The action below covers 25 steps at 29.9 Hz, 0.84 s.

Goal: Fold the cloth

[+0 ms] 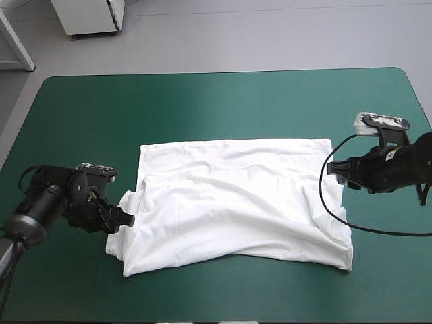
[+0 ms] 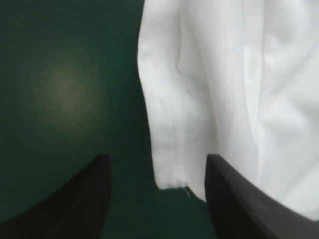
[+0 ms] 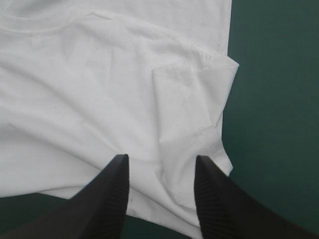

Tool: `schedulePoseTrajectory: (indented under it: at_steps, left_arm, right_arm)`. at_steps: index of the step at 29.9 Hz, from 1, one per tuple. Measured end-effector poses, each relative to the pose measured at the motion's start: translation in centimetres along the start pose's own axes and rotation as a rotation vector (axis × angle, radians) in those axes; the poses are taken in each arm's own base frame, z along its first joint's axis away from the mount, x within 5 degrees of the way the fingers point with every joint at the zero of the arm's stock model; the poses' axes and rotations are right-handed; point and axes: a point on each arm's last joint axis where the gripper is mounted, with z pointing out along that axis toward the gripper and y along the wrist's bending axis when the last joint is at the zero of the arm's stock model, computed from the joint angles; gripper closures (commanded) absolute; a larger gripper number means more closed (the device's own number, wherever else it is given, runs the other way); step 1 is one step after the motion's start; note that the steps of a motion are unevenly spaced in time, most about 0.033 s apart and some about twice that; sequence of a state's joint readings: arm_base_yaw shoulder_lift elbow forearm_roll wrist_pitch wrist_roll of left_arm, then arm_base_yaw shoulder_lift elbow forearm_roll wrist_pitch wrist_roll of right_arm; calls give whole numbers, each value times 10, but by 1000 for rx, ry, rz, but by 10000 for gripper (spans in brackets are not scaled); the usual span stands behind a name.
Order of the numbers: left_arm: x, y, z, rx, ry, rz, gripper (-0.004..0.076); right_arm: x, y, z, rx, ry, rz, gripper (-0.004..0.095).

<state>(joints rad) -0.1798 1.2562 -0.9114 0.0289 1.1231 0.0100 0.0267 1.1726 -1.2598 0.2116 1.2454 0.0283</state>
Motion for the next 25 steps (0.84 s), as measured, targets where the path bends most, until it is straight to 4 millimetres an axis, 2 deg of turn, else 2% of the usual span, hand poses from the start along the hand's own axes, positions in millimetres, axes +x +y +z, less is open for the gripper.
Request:
schedulePoseTrajectory:
  at_steps: [18, 21, 25]
  left_arm:
    - [-27, -1, 64, 3, 107, -36, 359]
    - [-29, -2, 66, 7, 114, -45, 440]
    - [-29, -3, 67, 25, 116, -62, 674]
  right_arm:
    - [0, 0, 0, 0, -1, 0, 510]
    - [0, 0, 0, 1, -1, 0, 510]
    - [0, -1, 0, 14, -2, -5, 510]
